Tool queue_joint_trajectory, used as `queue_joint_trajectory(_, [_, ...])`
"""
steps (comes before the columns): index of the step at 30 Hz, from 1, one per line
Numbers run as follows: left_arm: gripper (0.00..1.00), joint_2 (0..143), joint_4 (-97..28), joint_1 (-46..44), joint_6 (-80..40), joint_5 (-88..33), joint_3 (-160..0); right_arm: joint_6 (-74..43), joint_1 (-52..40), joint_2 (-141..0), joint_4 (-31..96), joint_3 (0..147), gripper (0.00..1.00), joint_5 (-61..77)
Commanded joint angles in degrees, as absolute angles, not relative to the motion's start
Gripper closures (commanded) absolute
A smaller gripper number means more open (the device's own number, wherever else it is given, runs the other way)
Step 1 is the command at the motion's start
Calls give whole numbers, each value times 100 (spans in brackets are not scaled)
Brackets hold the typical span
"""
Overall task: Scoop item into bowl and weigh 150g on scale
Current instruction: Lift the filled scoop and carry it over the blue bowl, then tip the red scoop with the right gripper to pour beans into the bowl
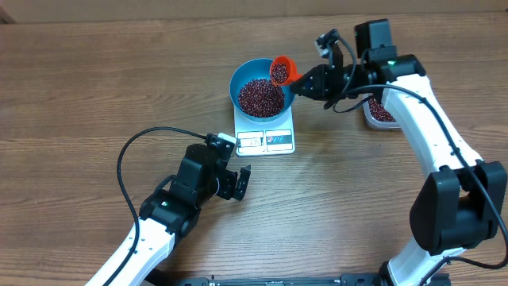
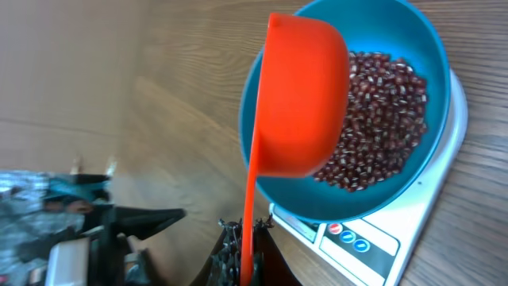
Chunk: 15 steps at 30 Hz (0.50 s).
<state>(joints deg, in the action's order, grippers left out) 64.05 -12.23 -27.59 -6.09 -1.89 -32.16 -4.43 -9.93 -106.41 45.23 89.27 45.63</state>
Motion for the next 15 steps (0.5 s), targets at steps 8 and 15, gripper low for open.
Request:
queue_joint_trajectory(8, [0, 6440, -1221, -2735, -687, -148, -3192, -574, -1555, -10645, 4348, 9089, 96, 2851])
queue_joint_trajectory(15, [0, 6440, -1221, -2735, -687, -148, -3192, -436, -1833, -10645, 4241, 9089, 96, 2388])
